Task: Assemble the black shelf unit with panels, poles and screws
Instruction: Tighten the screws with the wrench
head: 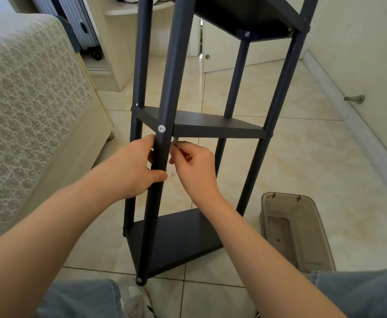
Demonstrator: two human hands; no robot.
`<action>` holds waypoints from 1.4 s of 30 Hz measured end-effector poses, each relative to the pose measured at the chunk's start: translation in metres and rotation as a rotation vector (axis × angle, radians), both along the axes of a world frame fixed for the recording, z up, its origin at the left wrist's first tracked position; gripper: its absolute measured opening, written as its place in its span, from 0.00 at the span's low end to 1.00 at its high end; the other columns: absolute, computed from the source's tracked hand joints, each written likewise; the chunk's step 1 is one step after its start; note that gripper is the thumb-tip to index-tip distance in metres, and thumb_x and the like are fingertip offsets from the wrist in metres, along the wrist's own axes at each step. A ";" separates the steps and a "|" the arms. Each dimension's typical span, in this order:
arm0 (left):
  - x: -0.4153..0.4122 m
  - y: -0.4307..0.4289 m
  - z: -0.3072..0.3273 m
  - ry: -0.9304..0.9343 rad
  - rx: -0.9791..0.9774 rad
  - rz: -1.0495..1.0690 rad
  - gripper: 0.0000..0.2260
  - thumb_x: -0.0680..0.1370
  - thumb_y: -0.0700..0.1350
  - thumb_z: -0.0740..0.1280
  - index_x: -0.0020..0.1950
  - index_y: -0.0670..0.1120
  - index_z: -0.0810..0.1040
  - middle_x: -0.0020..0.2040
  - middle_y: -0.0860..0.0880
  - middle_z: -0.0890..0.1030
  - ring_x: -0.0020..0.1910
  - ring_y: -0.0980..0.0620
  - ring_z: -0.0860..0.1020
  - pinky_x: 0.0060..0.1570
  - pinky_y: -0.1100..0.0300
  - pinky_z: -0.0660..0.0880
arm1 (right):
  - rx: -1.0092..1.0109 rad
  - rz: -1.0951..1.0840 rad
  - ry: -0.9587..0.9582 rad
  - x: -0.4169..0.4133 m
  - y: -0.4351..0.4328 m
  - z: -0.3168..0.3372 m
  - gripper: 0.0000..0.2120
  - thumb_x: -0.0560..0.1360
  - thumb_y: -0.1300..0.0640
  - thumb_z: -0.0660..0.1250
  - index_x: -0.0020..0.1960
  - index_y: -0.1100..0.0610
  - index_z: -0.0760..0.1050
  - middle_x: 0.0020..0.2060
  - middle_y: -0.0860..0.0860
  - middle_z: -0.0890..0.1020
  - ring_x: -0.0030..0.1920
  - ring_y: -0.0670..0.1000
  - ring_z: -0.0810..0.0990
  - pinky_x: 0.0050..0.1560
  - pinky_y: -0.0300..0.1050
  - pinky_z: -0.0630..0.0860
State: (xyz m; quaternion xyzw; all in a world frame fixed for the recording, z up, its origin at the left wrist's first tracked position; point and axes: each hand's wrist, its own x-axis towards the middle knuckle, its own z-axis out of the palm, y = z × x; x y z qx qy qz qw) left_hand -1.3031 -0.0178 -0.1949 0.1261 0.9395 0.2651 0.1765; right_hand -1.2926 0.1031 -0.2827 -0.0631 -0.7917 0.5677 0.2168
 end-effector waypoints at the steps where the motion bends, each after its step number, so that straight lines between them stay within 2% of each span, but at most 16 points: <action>1: 0.000 0.000 0.000 0.001 -0.001 0.003 0.25 0.76 0.41 0.73 0.70 0.49 0.69 0.56 0.50 0.77 0.57 0.45 0.80 0.58 0.44 0.80 | -0.001 0.004 0.000 0.001 0.002 0.001 0.09 0.80 0.57 0.65 0.48 0.58 0.84 0.33 0.42 0.78 0.37 0.42 0.78 0.40 0.26 0.71; 4: 0.000 0.000 0.000 0.005 -0.009 0.006 0.25 0.76 0.40 0.73 0.70 0.49 0.69 0.61 0.47 0.78 0.58 0.44 0.80 0.59 0.44 0.79 | 0.011 0.028 -0.011 0.006 0.007 0.003 0.09 0.79 0.58 0.65 0.50 0.58 0.85 0.34 0.42 0.79 0.38 0.44 0.79 0.41 0.26 0.72; 8: 0.000 -0.001 0.001 0.002 -0.010 0.005 0.25 0.76 0.41 0.73 0.71 0.49 0.68 0.63 0.46 0.79 0.59 0.44 0.80 0.60 0.43 0.79 | 0.042 0.046 -0.029 0.011 0.013 0.004 0.10 0.80 0.58 0.65 0.51 0.58 0.85 0.36 0.39 0.79 0.38 0.38 0.78 0.41 0.23 0.70; 11: 0.001 0.000 0.001 0.001 -0.016 0.006 0.26 0.76 0.41 0.73 0.71 0.49 0.68 0.63 0.46 0.79 0.59 0.44 0.80 0.60 0.43 0.79 | 0.071 0.055 -0.034 0.010 0.016 0.007 0.10 0.80 0.58 0.65 0.51 0.58 0.85 0.38 0.41 0.80 0.38 0.39 0.78 0.42 0.25 0.70; 18: -0.001 -0.003 0.001 -0.005 -0.015 0.009 0.25 0.76 0.41 0.73 0.71 0.49 0.68 0.62 0.47 0.79 0.58 0.44 0.80 0.60 0.43 0.79 | 0.106 0.055 -0.042 0.004 0.016 0.014 0.09 0.79 0.56 0.66 0.50 0.56 0.85 0.33 0.39 0.78 0.40 0.44 0.79 0.41 0.25 0.71; 21: -0.002 -0.004 0.001 -0.002 -0.014 0.011 0.25 0.76 0.41 0.74 0.70 0.49 0.69 0.61 0.47 0.79 0.57 0.44 0.80 0.59 0.43 0.79 | 0.116 0.049 -0.041 0.003 0.012 0.015 0.09 0.79 0.55 0.66 0.46 0.56 0.85 0.32 0.40 0.78 0.38 0.39 0.78 0.42 0.22 0.69; 24: -0.002 -0.004 0.001 -0.009 -0.003 0.011 0.25 0.76 0.41 0.74 0.69 0.49 0.69 0.61 0.47 0.79 0.57 0.44 0.80 0.58 0.43 0.79 | 0.088 0.023 -0.032 0.003 0.008 0.014 0.10 0.79 0.56 0.66 0.46 0.57 0.85 0.33 0.42 0.79 0.37 0.36 0.77 0.42 0.22 0.68; 27: -0.003 -0.004 0.001 -0.010 0.003 0.011 0.25 0.76 0.41 0.74 0.70 0.49 0.69 0.62 0.47 0.78 0.58 0.43 0.80 0.58 0.43 0.79 | 0.107 -0.015 -0.021 0.001 0.004 0.014 0.10 0.80 0.55 0.66 0.48 0.57 0.85 0.37 0.47 0.83 0.39 0.41 0.79 0.44 0.26 0.69; 31: -0.004 -0.004 0.000 -0.011 0.014 0.002 0.23 0.76 0.41 0.73 0.68 0.50 0.69 0.60 0.47 0.79 0.55 0.44 0.81 0.56 0.44 0.80 | 0.068 -0.071 -0.018 -0.004 -0.006 0.013 0.10 0.80 0.55 0.66 0.50 0.58 0.84 0.43 0.52 0.85 0.48 0.51 0.81 0.54 0.44 0.77; 33: -0.005 -0.005 -0.001 -0.011 0.016 0.003 0.24 0.76 0.41 0.74 0.68 0.50 0.69 0.60 0.48 0.79 0.54 0.45 0.81 0.56 0.44 0.81 | 0.043 -0.106 0.009 -0.007 -0.011 0.010 0.09 0.79 0.57 0.66 0.51 0.59 0.84 0.46 0.54 0.85 0.51 0.53 0.80 0.57 0.49 0.77; 38: -0.009 -0.010 -0.003 -0.012 0.036 0.009 0.24 0.75 0.41 0.74 0.68 0.51 0.69 0.58 0.49 0.80 0.50 0.46 0.82 0.52 0.45 0.82 | -0.005 -0.145 0.088 -0.015 -0.016 0.005 0.07 0.78 0.60 0.68 0.51 0.61 0.83 0.47 0.56 0.84 0.52 0.56 0.80 0.57 0.52 0.78; 42: -0.011 -0.012 -0.005 -0.011 0.052 0.022 0.26 0.75 0.40 0.74 0.70 0.52 0.68 0.60 0.49 0.79 0.51 0.46 0.82 0.53 0.44 0.82 | -0.042 -0.153 0.122 -0.020 -0.019 0.001 0.08 0.77 0.61 0.68 0.53 0.62 0.83 0.49 0.57 0.85 0.53 0.56 0.81 0.58 0.49 0.78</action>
